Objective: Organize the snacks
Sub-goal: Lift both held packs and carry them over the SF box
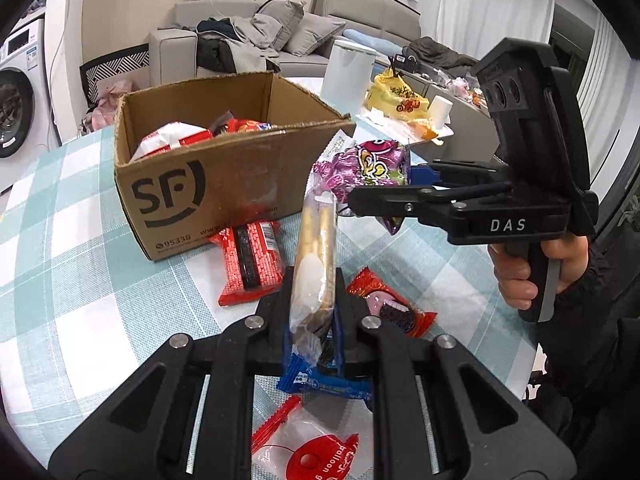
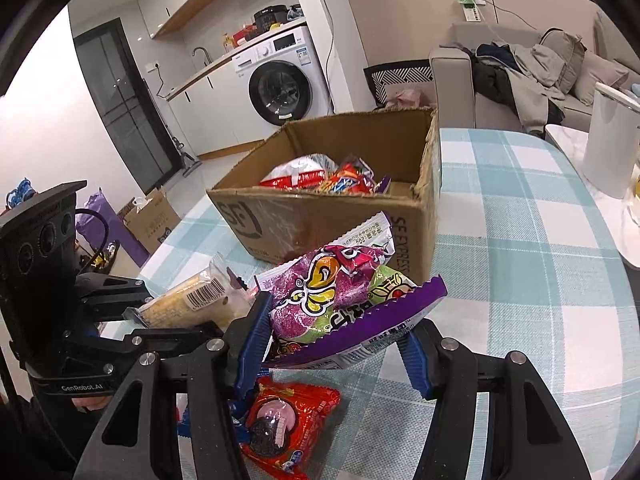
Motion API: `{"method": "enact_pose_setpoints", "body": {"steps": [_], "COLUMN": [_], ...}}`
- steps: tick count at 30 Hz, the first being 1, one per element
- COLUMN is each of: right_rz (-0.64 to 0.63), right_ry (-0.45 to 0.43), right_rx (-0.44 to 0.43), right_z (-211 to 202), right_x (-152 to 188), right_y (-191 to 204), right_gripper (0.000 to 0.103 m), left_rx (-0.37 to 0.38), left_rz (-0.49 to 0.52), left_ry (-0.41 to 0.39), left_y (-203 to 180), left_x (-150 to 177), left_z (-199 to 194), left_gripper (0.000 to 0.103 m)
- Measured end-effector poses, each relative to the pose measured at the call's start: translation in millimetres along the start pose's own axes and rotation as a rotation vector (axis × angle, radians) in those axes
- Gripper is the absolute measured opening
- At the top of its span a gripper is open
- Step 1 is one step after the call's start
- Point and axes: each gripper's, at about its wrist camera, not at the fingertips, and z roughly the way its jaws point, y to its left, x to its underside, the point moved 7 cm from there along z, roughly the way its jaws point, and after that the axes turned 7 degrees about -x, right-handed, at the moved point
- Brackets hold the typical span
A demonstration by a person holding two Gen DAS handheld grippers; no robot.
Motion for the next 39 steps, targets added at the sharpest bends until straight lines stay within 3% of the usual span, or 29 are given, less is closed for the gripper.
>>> {"method": "enact_pose_setpoints", "body": {"steps": [14, 29, 39], "right_rz": [-0.001, 0.007, 0.004], "right_ry": [-0.067, -0.127, -0.166], "right_rx": [-0.01, -0.007, -0.008], "right_z": [-25.2, -41.9, -46.4], "right_x": [-11.0, -19.0, -34.7], "right_y": [3.9, 11.4, 15.1], "right_gripper": [0.059, 0.059, 0.059], "left_rx": [-0.021, -0.112, -0.146], "left_rz": [-0.039, -0.103, -0.127], "left_ry": [-0.084, -0.184, -0.213], "left_y": [7.3, 14.2, 20.6], "left_x": [-13.7, -26.3, -53.7], "left_z": [-39.4, -85.8, -81.2], "left_gripper": [0.012, 0.012, 0.012]}}
